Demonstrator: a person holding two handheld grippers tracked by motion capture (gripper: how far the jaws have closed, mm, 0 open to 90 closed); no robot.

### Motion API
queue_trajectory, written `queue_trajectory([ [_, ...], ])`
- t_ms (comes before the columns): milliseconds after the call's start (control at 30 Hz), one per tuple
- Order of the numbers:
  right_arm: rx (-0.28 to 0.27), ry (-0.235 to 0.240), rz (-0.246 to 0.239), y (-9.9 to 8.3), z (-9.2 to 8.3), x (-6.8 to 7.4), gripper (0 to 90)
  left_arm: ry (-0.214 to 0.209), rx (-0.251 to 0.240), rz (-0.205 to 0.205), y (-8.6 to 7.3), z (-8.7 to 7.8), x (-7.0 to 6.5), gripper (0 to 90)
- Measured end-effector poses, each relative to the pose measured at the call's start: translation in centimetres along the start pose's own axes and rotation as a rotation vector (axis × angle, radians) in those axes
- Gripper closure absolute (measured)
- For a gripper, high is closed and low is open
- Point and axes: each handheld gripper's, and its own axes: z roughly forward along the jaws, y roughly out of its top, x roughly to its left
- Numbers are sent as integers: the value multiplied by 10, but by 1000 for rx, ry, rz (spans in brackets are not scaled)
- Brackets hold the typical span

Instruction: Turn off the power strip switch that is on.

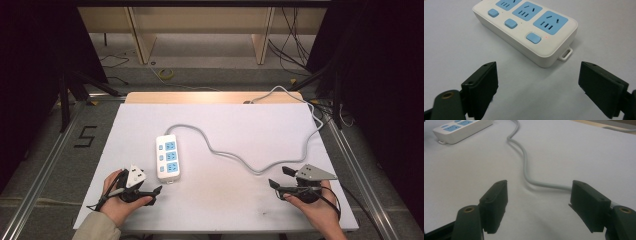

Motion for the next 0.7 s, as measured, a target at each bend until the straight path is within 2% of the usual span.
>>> queue_trajectory([
  [200,4,-3,-8,1,0,2,314,2,-5,4,1,-2,2,191],
  [367,1,0,-17,2,1,4,316,21,-2,9,4,-6,2,301],
  [467,15,-15,-37,2,1,5,319,21,1,17,6,-8,1,452],
  [500,15,-15,-37,2,1,5,319,25,-2,18,7,-9,1,452],
  [533,14,-14,-39,2,1,5,322,28,-1,24,8,-10,2,556],
  [567,14,-14,-39,2,1,5,322,28,-1,24,8,-10,2,596],
  [667,11,-16,-42,2,1,4,323,28,7,9,9,-10,4,738],
  [700,11,-15,-42,2,1,4,323,41,6,-3,9,-11,4,791],
])
